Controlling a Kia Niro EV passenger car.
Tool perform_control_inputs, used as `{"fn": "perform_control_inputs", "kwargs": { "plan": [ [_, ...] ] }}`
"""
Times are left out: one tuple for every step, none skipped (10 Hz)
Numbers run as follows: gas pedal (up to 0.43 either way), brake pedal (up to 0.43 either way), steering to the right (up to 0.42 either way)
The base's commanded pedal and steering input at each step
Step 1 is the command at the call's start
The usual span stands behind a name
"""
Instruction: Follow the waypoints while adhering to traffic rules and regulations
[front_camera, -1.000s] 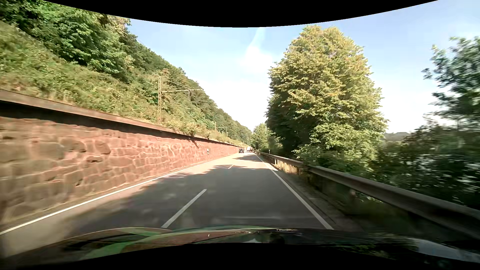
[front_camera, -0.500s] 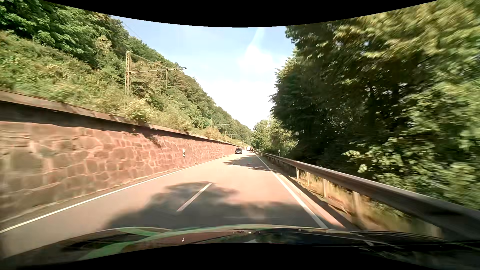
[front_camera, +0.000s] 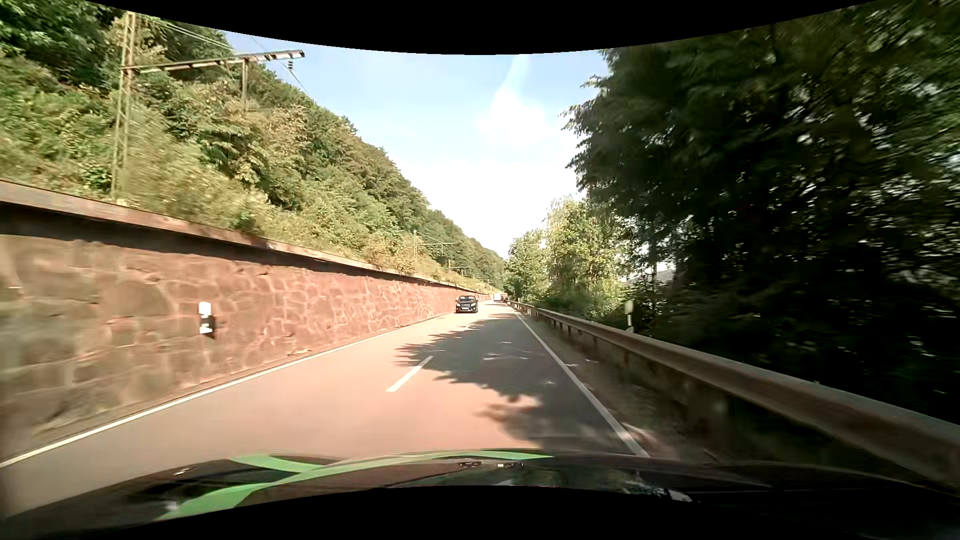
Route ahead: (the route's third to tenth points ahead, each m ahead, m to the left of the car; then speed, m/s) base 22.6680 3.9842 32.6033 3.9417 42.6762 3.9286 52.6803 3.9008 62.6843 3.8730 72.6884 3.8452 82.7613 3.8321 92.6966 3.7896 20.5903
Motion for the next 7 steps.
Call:
{"fn": "perform_control_inputs", "kwargs": {
  "plan": [
    [0.169, 0.000, -0.007],
    [0.189, 0.000, -0.007],
    [0.220, 0.000, -0.007],
    [0.220, 0.000, -0.007],
    [0.228, 0.000, -0.006],
    [0.228, 0.000, -0.006],
    [0.228, 0.000, -0.006]
  ]
}}
